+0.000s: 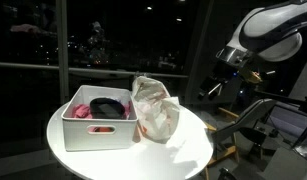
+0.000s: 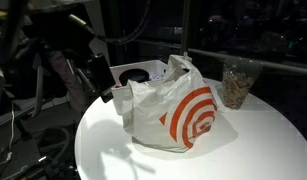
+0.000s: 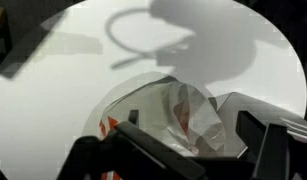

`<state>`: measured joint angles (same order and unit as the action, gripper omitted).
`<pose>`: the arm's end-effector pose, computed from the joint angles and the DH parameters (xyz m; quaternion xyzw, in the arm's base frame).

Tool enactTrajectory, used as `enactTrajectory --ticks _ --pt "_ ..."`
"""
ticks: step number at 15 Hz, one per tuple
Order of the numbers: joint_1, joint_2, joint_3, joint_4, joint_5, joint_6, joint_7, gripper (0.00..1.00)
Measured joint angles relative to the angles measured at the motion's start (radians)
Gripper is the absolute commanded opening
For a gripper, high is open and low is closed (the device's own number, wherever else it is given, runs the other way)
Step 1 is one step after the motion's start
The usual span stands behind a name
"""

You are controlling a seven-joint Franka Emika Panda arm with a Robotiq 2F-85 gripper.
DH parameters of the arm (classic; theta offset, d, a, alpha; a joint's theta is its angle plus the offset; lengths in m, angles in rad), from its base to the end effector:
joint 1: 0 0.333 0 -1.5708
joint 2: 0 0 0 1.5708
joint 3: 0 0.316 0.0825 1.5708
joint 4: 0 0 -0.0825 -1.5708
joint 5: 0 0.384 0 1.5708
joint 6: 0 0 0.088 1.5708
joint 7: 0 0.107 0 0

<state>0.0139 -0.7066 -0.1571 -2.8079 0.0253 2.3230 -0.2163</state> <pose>0.3377 -0.0440 0.4163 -0.9915 -0.0417 -0.1154 0.0427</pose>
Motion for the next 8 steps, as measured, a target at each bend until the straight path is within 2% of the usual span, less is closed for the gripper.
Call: enactTrajectory --ticks 8 --pt "0.0 0.014 0.0 -0.004 0.0 -0.008 0.0 1.0"
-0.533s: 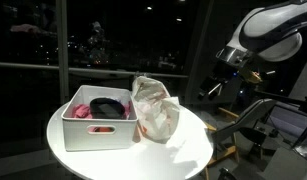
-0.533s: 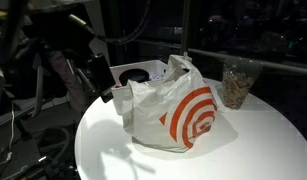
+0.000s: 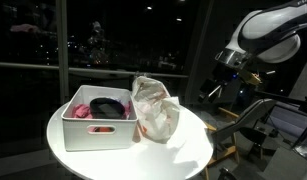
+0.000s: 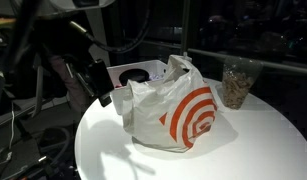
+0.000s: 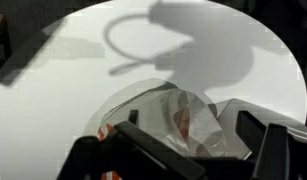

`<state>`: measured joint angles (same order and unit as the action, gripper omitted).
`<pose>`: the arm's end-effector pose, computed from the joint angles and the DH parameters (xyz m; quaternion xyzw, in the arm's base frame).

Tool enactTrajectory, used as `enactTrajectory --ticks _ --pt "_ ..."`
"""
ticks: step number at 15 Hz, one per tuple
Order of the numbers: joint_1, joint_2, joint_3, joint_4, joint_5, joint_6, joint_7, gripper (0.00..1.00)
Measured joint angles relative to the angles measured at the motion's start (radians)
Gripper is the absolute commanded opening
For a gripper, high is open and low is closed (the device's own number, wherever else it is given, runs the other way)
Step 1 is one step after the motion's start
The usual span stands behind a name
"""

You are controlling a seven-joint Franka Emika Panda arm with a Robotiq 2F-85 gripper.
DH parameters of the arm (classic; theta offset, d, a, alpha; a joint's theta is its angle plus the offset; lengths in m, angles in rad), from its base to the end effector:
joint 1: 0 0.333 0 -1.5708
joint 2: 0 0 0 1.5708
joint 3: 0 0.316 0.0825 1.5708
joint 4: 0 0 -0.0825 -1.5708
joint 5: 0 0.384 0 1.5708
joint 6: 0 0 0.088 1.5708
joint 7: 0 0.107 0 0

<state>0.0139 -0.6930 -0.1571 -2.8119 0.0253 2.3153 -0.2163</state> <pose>0.3373 -0.0435 0.4090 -0.9928 -0.0417 -0.1029 0.0439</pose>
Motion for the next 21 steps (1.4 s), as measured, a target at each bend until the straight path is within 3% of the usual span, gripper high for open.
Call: enactTrajectory --ticks 2,5,8,12,16,21 --pt "0.004 0.024 0.006 0.012 0.003 -0.013 0.003 1.0" --pt "0.076 0.124 0.047 0.06 0.038 0.003 0.003 1.0" --pt "0.151 0.256 0.146 0.155 0.046 0.068 0.031 1.0" --pt "0.184 0.433 0.269 0.323 0.027 0.185 0.11 1.0" --pt "0.183 0.629 0.339 0.518 -0.08 0.234 0.217 1.0" --pt "0.194 0.877 0.347 0.731 -0.275 0.276 0.335 1.0"
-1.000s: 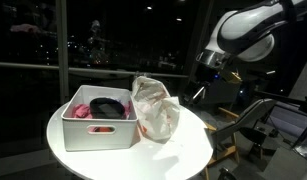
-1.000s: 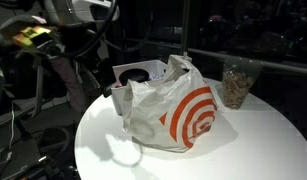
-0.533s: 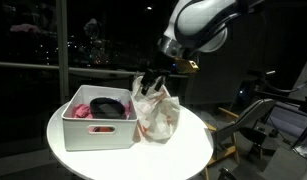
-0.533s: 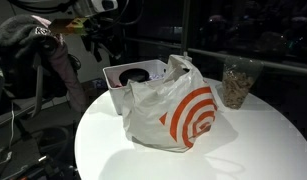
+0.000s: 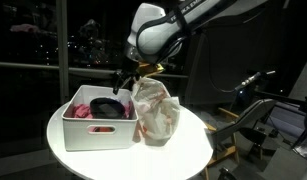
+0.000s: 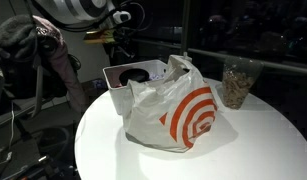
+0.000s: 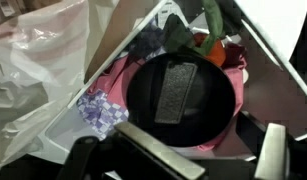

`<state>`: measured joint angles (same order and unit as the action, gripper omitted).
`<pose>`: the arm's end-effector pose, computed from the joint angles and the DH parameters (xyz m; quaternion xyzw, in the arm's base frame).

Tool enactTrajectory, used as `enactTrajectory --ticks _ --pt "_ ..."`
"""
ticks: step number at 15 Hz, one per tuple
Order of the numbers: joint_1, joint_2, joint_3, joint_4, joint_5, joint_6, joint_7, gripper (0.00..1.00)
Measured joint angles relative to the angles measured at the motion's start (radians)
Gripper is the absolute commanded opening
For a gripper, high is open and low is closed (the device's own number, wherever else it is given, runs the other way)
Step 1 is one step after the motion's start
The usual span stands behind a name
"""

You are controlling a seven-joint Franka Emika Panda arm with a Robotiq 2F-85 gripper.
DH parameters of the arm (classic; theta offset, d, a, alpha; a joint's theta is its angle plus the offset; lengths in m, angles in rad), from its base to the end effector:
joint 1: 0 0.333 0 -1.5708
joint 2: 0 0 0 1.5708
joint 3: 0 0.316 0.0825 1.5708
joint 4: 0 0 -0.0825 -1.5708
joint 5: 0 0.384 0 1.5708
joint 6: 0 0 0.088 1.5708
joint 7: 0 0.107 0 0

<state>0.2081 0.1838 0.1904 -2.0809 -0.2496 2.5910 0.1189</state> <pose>0.5561 0.2356 0.3749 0.9581 0.2253 0.1754 0.0208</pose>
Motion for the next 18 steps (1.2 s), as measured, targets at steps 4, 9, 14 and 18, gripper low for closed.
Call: enactTrajectory --ticks 4,9,14,18 --pt "0.032 0.17 -0.029 0.127 -0.028 0.0 0.017 1.0" --pt "0.087 0.311 -0.077 0.235 -0.039 0.001 0.025 1.0" --pt "0.114 0.345 -0.137 0.283 -0.044 -0.003 0.07 1.0" --pt "0.113 0.361 -0.13 0.285 -0.032 -0.005 0.07 1.0"
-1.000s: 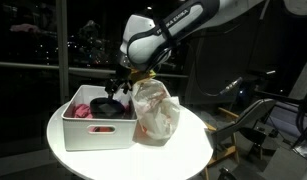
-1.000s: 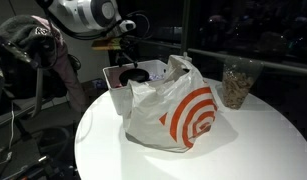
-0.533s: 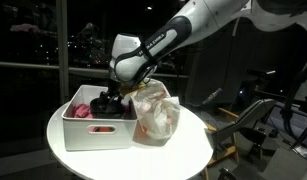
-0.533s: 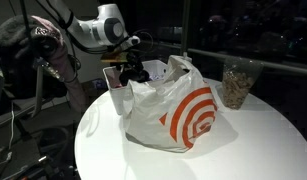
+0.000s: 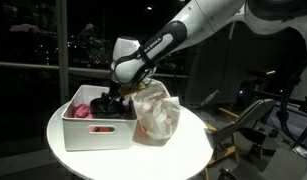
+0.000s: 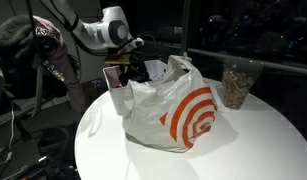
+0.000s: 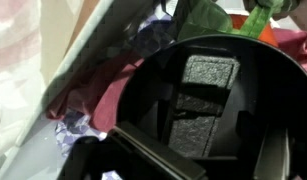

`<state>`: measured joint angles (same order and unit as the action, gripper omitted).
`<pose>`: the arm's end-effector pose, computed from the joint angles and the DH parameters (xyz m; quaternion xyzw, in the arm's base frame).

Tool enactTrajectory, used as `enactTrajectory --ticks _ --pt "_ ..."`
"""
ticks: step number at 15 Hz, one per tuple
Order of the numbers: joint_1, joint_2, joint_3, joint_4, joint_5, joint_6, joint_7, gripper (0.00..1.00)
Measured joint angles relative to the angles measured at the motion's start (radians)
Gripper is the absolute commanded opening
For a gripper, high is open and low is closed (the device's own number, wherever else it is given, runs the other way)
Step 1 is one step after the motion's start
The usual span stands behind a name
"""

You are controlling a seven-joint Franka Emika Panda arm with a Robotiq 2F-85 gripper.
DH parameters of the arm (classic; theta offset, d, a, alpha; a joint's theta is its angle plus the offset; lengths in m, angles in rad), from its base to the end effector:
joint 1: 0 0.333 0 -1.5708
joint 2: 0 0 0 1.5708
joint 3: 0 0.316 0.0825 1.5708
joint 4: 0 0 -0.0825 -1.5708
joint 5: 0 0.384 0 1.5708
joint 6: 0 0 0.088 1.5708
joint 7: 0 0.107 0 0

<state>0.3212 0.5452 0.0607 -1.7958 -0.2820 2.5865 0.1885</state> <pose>0.6291 0.2539 0.2701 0.9697 0.1977 0.1387 0.0357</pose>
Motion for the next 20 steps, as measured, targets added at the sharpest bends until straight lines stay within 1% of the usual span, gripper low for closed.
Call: enactTrajectory --ticks 4,5,6,7,8,11,12,16,20 --pt "0.018 0.037 0.011 0.001 -0.003 -0.001 -0.001 1.0" --pt "0.025 0.048 0.007 0.003 -0.012 -0.001 0.0 0.84" --pt "0.034 0.061 -0.001 0.007 -0.025 -0.001 0.0 0.75" --pt "0.043 0.072 -0.01 0.011 -0.04 0.001 -0.001 0.68" --pt "0.052 0.083 -0.018 0.015 -0.057 0.001 -0.001 0.58" --pt "0.071 0.096 -0.033 0.022 -0.101 0.007 -0.003 0.35" --pt "0.076 0.096 -0.035 0.024 -0.111 0.007 -0.003 0.34" --pt "0.083 0.074 -0.036 0.02 -0.117 0.002 -0.003 0.34" --pt "0.079 -0.015 -0.067 -0.004 -0.128 -0.017 0.01 0.34"
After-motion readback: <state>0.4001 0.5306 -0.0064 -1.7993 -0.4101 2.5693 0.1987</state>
